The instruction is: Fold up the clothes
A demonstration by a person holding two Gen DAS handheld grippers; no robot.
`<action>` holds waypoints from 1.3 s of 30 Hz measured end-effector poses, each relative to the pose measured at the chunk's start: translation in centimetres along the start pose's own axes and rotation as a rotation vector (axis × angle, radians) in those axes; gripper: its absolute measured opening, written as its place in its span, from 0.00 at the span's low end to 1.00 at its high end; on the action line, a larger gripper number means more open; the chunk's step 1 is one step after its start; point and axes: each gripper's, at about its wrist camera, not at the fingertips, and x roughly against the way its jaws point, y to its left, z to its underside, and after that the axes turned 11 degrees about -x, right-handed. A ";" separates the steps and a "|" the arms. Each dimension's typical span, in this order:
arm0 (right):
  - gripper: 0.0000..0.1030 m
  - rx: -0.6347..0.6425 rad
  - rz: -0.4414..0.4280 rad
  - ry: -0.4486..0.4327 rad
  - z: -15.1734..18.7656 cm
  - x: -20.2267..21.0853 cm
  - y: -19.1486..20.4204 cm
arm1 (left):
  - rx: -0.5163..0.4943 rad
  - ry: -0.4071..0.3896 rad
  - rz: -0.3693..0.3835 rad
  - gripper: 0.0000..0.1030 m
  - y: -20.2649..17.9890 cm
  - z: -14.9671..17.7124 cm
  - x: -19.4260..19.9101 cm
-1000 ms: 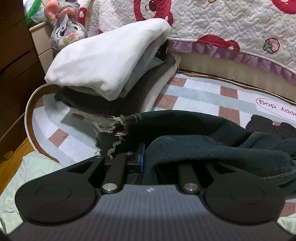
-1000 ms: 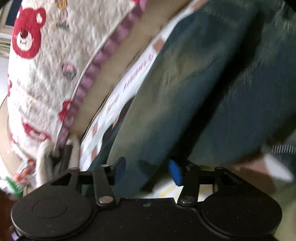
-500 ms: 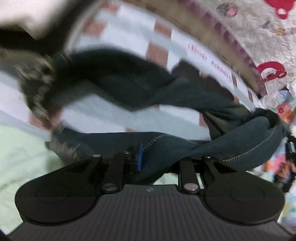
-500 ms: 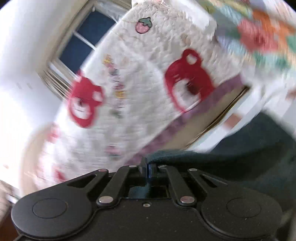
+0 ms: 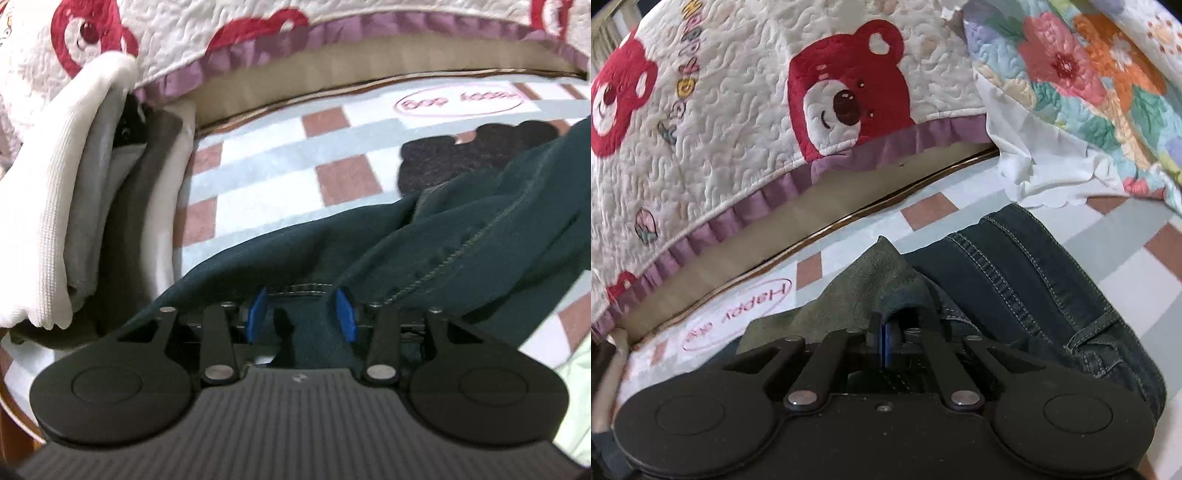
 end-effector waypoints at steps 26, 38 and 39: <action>0.45 -0.114 -0.367 0.297 1.6 1.0 1.4 | -0.033 -0.096 -0.176 0.07 -3.4 3.4 3.9; 0.06 0.056 -0.335 0.319 3.4 -1.7 3.5 | 0.059 -0.340 -0.275 0.05 0.6 -1.7 14.1; 0.06 0.031 -0.414 0.318 2.9 -0.7 3.4 | 0.083 -0.343 -0.275 0.04 1.2 -1.9 14.6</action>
